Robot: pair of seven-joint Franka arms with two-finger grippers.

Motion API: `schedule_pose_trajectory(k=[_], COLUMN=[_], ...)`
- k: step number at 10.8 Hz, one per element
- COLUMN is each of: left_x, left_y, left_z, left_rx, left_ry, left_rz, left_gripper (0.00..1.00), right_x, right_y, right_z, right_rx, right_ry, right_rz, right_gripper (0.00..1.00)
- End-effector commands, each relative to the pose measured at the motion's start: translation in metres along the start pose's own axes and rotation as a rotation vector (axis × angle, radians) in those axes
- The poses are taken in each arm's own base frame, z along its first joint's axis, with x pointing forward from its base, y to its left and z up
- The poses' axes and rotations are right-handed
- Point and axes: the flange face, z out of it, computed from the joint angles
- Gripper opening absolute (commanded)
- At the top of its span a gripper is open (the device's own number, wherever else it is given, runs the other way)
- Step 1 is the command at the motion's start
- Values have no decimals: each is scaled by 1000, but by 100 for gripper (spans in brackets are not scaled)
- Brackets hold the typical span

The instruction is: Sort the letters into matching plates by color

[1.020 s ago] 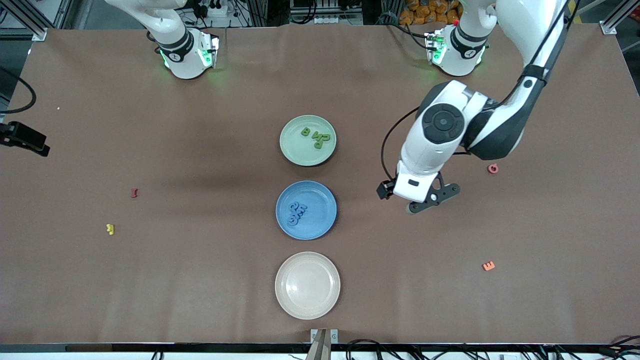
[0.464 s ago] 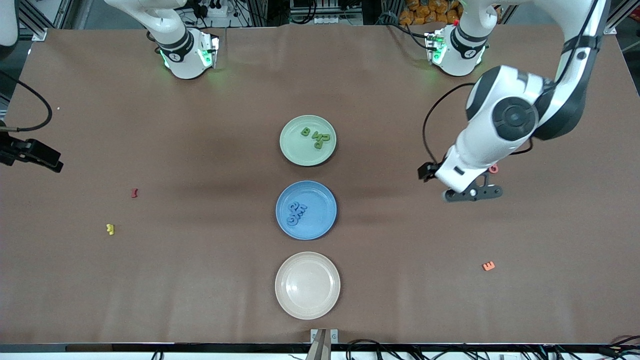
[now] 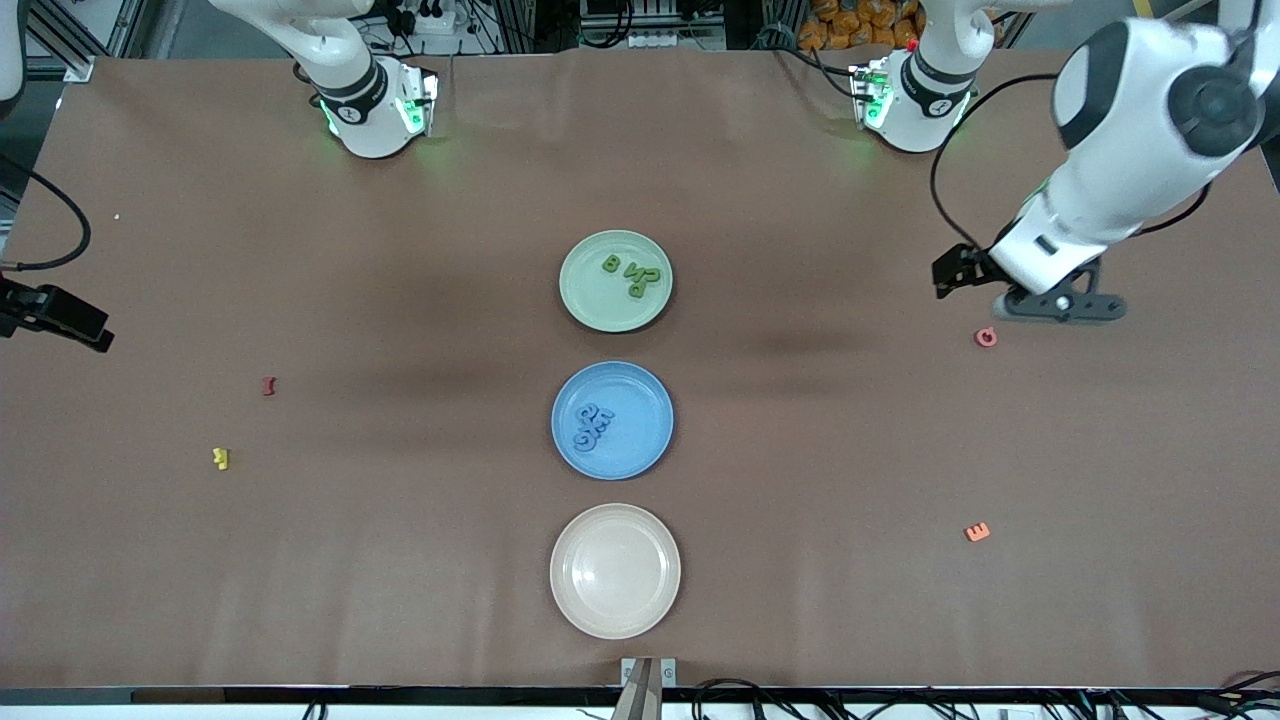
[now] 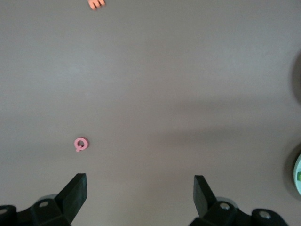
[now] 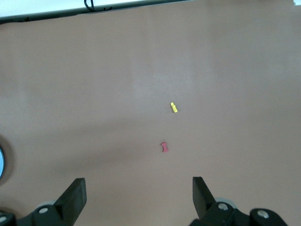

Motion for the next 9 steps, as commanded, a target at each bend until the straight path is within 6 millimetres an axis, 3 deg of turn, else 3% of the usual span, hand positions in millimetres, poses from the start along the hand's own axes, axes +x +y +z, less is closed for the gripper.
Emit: schedule_pose_trajectory(k=[1, 4, 7, 9], left_x=[-12, -3, 2, 21], left_y=[-14, -12, -13, -11], left_z=[-54, -113, -136, -146], left_rx=[-37, -33, 14, 35], left_ry=[88, 142, 167, 115], left_rz=[-29, -15, 6, 11], left_gripper=[100, 100, 100, 100], right_x=[5, 4, -11, -26], right_y=[-1, -4, 0, 1], right_z=[-6, -5, -16, -25], right_rx=[18, 20, 24, 38], right_ry=[11, 5, 14, 18], right_rz=[21, 16, 16, 17], right_gripper=[100, 100, 100, 100])
